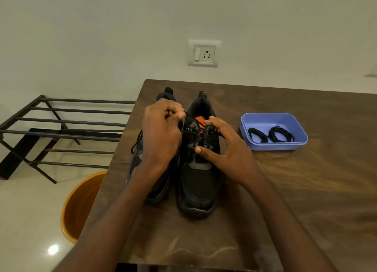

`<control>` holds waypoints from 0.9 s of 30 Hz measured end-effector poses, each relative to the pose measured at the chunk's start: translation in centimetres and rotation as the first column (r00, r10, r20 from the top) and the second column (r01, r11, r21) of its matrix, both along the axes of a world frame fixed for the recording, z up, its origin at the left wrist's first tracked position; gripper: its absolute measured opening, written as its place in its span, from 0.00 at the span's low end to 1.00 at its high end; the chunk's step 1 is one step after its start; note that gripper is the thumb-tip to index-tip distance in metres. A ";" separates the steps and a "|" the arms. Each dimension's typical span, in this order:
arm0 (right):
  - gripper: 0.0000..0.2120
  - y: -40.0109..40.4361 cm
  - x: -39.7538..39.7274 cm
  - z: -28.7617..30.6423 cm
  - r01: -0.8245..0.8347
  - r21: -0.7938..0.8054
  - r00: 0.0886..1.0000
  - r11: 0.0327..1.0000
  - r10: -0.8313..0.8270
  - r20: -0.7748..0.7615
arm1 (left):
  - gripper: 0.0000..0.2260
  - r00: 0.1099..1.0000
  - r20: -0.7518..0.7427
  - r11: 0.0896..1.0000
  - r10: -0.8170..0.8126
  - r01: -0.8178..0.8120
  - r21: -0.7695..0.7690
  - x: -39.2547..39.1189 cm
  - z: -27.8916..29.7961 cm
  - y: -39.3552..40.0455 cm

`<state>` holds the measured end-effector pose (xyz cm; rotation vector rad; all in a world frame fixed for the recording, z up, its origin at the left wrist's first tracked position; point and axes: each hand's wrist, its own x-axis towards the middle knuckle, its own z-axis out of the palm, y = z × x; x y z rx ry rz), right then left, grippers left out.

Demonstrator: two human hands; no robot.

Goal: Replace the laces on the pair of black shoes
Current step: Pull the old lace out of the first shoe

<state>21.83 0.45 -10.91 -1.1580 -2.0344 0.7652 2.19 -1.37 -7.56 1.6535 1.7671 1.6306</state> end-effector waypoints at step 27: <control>0.36 0.3 0.0 -0.1 0.021 -0.022 0.999 1.000 -0.020 0.041 | 0.03 0.981 -0.139 0.978 -0.136 0.110 -0.179 0.7 -0.9 -0.5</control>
